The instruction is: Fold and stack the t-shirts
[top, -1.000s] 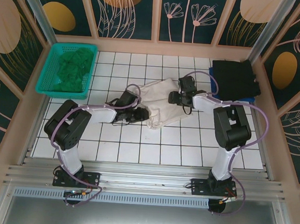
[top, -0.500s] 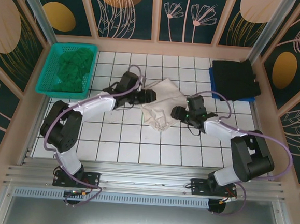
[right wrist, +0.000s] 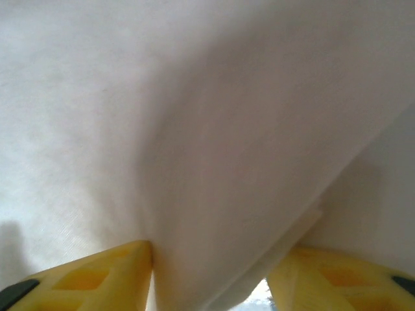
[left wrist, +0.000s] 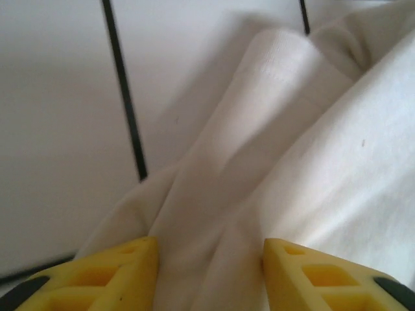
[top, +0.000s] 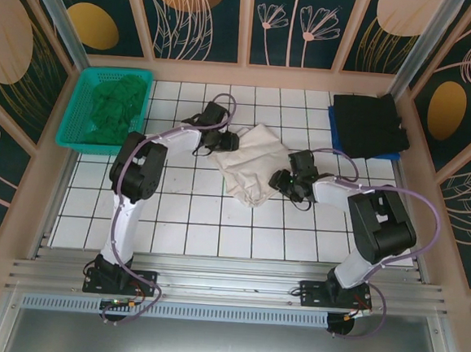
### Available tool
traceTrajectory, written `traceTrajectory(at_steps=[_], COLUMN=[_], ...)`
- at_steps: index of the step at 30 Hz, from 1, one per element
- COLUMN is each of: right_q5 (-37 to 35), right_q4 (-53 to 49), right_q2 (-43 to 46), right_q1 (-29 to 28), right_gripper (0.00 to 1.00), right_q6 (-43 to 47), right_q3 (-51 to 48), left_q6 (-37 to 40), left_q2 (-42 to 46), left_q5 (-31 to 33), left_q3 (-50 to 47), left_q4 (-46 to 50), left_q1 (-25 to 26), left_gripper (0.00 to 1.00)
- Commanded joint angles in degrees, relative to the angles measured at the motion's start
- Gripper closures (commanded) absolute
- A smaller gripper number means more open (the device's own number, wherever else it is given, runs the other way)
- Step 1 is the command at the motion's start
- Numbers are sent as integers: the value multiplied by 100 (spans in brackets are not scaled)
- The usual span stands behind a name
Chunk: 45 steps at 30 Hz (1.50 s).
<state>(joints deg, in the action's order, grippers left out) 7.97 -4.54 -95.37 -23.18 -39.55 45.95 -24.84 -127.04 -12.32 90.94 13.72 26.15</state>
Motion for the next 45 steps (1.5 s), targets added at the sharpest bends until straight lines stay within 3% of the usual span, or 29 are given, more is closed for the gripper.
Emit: traceTrajectory(at_steps=[1,6,10,15,18,22,24,26,29,35,39,45], right_q5=[-265,72,397,13,-348,-781,-824,-422,-421,-935,-1289,-1231], right_q4=[349,126,-220,-865,-910,-846,-591,55,999,2395,2981,3203], right_q2=[-851,-1791,-2418,-2175,-1484,-349,408,1103,1805,2172,2033,1365], right_q1=[319,641,731,736,741,726,643,481,-247,-1182,-1449,-1275], right_gripper=[51,51,50,47,44,38,35,33,30,30,30,30], right_q6=[412,1092,1537,1674,1569,1134,645,-58,-1201,-2917,-3321,-3176], right_q3=[495,1780,3071,3774,3187,1898,1035,94,-947,-2048,-2291,-1938], left_q6=[-45,-614,-1233,-1689,-1335,-921,-626,-296,3,252,266,294], left_q2=[500,1648,2392,3026,3186,2926,2398,1829,823,-645,-825,-540], left_q5=[-330,-680,-743,-865,-123,93,255,442,407,36,-184,-389], left_q3=[-950,-2608,-3480,-3878,-3384,-2586,-1978,-1251,-87,1509,1456,832], left_q4=[1,-847,-1362,-1617,-793,-304,-94,111,384,881,825,559], left_q1=[-23,58,568,904,844,472,327,264,139,65,65,67], left_gripper=[58,65,66,61,51,47,46,46,48,49,49,49])
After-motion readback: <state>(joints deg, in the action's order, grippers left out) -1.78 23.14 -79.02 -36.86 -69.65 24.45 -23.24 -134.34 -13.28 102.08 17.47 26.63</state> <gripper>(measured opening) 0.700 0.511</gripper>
